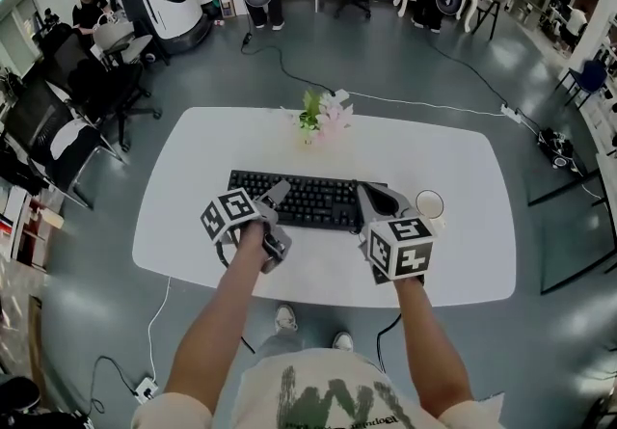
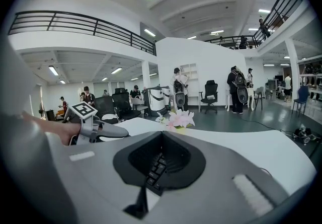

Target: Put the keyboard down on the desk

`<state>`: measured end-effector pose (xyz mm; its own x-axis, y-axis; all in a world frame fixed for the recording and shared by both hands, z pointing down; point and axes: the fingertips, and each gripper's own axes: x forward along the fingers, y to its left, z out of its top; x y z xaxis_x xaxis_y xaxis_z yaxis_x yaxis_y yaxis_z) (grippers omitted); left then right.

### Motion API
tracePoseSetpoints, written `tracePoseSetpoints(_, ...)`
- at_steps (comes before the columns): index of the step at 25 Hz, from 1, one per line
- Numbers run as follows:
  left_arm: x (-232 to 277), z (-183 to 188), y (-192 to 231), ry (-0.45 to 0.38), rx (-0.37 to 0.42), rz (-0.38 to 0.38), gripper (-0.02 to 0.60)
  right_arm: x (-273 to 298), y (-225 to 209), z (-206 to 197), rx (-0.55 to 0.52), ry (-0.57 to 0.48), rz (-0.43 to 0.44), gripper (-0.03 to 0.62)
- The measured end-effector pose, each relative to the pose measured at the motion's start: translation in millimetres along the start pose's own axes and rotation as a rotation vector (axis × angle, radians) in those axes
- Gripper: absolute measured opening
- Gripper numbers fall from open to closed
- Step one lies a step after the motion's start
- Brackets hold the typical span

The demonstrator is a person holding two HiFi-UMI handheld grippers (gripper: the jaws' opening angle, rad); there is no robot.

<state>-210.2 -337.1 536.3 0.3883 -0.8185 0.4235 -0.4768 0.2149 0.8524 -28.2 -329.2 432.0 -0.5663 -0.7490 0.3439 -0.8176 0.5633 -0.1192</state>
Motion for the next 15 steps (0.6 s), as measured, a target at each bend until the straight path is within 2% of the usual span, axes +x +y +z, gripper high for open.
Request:
tracePoseSetpoints(8, -16, 26, -54, 0.000, 0.431, -0.032, 0.247, -3, 1, 23, -0.028, -0.039, 0.002, -0.002)
tracePoseSetpoints(12, -25, 38, -85, -0.021, 0.669, -0.062, 0.157, -5, 1, 37, -0.041, -0.066, -0.009, -0.002)
tracePoseSetpoints(15, -33, 44, -100, -0.042, 0.788, -0.088, 0.141, -8, 2, 49, -0.056, -0.091, -0.014, -0.002)
